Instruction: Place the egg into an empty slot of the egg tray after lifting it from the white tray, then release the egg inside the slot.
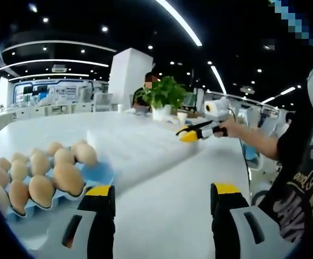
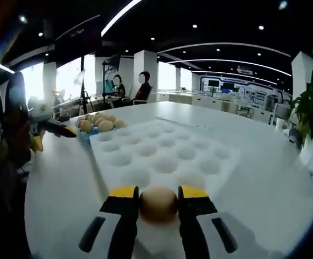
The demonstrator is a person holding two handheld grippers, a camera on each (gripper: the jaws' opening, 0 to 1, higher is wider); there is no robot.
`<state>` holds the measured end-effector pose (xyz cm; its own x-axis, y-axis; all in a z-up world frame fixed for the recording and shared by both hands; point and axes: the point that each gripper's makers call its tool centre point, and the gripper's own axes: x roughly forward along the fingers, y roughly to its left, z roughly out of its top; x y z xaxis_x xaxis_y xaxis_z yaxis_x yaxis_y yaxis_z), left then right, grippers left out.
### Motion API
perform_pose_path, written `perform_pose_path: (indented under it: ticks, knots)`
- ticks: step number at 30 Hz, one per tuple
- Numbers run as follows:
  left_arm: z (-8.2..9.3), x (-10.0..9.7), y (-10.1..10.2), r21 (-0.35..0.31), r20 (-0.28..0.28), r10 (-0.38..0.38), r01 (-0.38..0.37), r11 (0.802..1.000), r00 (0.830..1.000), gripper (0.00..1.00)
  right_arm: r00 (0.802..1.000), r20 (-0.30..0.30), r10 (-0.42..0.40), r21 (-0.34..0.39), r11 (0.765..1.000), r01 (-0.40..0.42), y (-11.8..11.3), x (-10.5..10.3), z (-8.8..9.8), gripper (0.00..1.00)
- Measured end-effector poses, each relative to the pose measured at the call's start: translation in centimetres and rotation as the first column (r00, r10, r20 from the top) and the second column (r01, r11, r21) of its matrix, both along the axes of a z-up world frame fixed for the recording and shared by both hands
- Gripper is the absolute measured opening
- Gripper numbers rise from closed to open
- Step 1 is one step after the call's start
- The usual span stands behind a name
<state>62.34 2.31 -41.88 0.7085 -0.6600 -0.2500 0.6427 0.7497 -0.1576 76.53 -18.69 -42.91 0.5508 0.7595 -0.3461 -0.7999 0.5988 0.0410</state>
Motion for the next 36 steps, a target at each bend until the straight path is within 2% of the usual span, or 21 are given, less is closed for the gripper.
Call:
perform_pose_path:
  ticks: [3,8,13,18,26,30,36]
  knots:
    - [0.1,-0.1,0.1,-0.002,0.004,0.010,-0.010,1.000,1.000,0.73,1.000,0.002,-0.003,-0.005,1.000,0.003,0.0,0.1,0.0,0.30]
    - [0.2,0.2,0.6,-0.008,0.006,0.015,-0.015,1.000,1.000,0.73,0.998,-0.045,-0.039,0.019,0.999,0.040,-0.1,0.5,0.3,0.30]
    - [0.4,0.3,0.5,-0.015,0.013,0.012,-0.012,1.000,1.000,0.73,0.997,-0.063,-0.054,0.038,0.998,0.056,-0.2,0.9,0.5,0.30]
    - [0.4,0.6,0.4,-0.023,0.014,0.009,-0.009,1.000,1.000,0.72,0.997,-0.051,-0.064,0.039,0.997,0.066,0.4,1.1,1.7,0.30]
    - [0.8,1.1,-0.1,-0.034,0.025,0.003,-0.003,0.999,1.000,0.71,0.999,-0.031,-0.042,0.056,0.997,0.043,2.2,1.2,3.8,0.30]
    - [1.2,1.5,0.0,-0.040,0.035,0.014,-0.013,0.999,0.999,0.71,0.999,-0.025,-0.040,0.060,0.997,0.041,3.1,1.8,4.2,0.30]
    - [1.4,1.8,0.4,-0.043,0.042,0.038,-0.037,0.998,0.998,0.69,1.000,-0.026,0.002,0.076,0.997,0.000,5.5,1.6,4.5,0.30]
